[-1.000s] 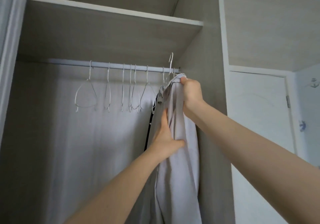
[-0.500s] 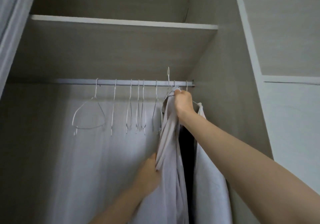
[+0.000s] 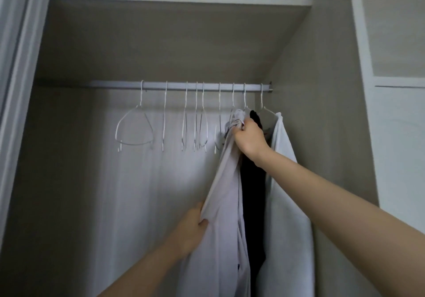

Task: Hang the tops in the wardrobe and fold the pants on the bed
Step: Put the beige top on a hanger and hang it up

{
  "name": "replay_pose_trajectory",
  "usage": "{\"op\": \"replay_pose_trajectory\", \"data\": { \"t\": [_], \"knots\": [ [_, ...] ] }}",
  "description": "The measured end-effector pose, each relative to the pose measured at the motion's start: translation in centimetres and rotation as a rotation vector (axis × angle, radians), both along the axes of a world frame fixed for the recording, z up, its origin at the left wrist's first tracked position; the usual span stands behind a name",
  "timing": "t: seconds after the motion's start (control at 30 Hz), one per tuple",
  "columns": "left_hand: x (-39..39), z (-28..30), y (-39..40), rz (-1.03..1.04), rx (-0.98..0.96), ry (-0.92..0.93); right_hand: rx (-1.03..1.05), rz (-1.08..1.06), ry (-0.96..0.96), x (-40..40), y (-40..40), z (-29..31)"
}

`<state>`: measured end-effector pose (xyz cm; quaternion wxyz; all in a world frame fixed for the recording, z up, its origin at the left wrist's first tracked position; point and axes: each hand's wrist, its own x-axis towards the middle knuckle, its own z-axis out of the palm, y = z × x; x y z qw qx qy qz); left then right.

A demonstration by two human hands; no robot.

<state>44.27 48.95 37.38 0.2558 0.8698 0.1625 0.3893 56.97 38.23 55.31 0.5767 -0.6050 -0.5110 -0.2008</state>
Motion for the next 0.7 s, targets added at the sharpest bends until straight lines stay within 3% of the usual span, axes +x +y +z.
{"op": "replay_pose_trajectory", "data": {
  "t": [0.3, 0.5, 0.7],
  "knots": [
    [-3.7, -3.3, -3.5, 0.036, -0.041, -0.082, -0.194, -0.118, -0.103, -4.2, -6.2, -6.6],
    [-8.2, -7.7, -6.2, 0.132, -0.094, -0.011, -0.445, 0.013, -0.194, -7.7, -8.3, -16.0],
    [-15.1, -10.2, -8.9, 0.275, -0.066, 0.025, -0.490, 0.189, -0.151, -12.0, -8.8, -23.0]
  ]
}}
